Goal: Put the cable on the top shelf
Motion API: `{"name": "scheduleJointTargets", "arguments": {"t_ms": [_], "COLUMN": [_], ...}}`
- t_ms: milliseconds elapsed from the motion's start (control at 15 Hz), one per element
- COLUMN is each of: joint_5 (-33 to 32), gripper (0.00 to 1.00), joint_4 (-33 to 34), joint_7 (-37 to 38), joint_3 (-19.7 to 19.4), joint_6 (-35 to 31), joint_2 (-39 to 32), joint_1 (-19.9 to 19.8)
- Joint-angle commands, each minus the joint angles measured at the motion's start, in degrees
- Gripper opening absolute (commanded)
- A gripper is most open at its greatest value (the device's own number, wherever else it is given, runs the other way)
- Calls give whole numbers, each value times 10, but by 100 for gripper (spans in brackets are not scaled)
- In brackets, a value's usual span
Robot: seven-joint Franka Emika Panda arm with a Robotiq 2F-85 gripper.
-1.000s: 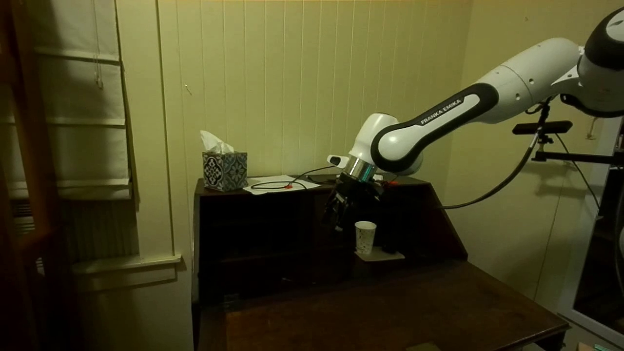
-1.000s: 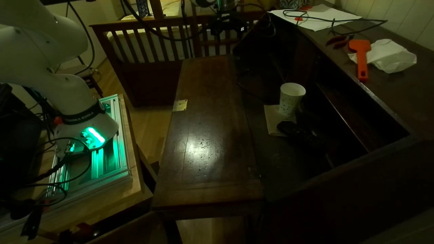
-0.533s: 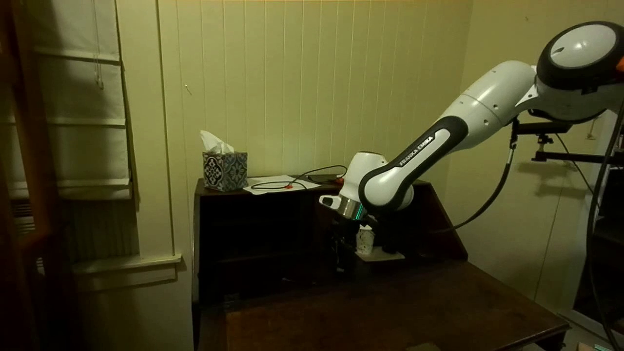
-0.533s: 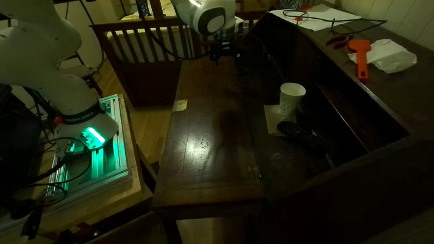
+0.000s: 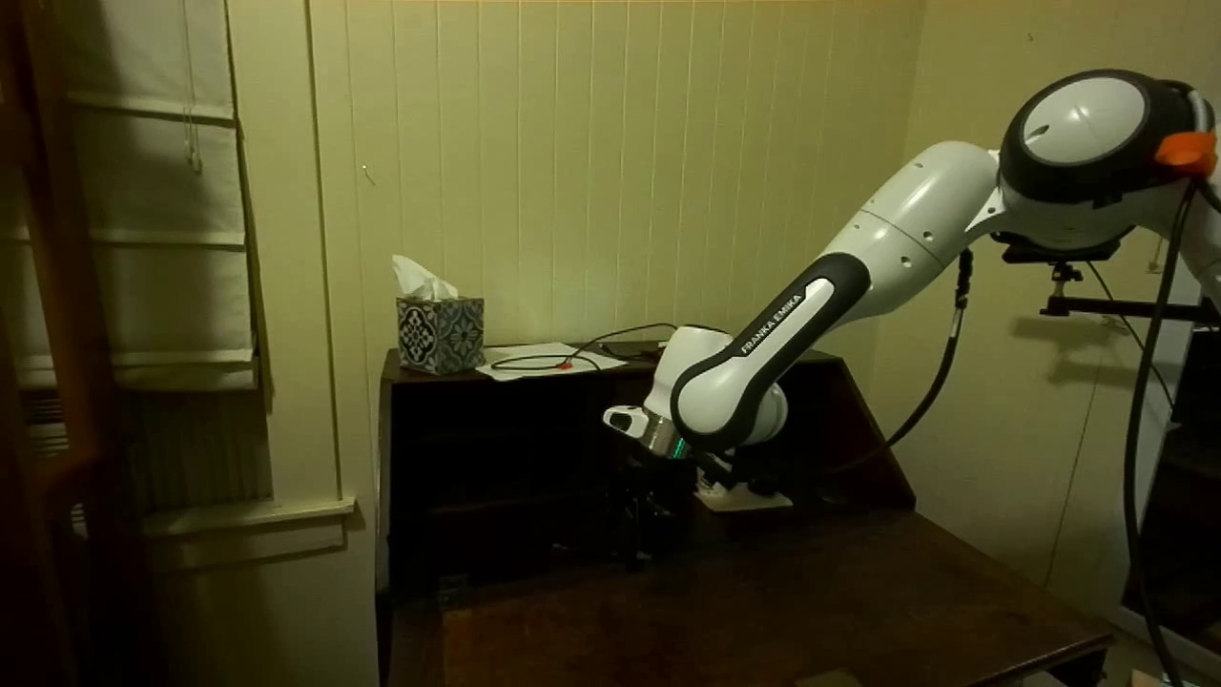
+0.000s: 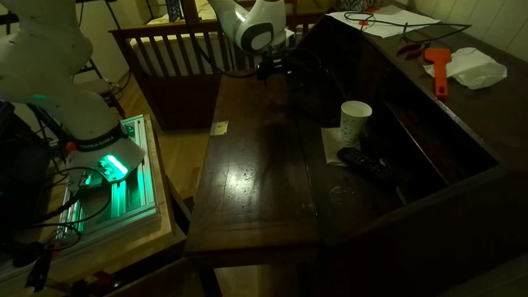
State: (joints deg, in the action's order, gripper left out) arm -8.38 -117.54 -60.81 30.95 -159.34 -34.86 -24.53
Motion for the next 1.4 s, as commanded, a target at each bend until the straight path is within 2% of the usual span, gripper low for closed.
{"name": "scheduleJointTargets", "arguments": {"t_ms": [0, 400, 533, 600, 667, 867, 1067, 1333], "joint_5": [41, 39, 41, 40, 38, 38, 37, 42], "gripper": [90, 67, 64, 56, 59, 39, 9, 0], "joint_4": [35, 72, 80, 83, 86, 93, 98, 104], "joint_7": [-45, -42, -40, -40, -40, -39, -39, -43], "joint_3": [-35, -101, -115, -120, -124, -130, -133, -125], "joint_6": [1, 4, 6, 6, 5, 5, 4, 8], "joint_2": [-16, -32, -41, -45, -49, -59, -64, -61], "joint_1": [34, 81, 92, 97, 101, 109, 112, 106]}}
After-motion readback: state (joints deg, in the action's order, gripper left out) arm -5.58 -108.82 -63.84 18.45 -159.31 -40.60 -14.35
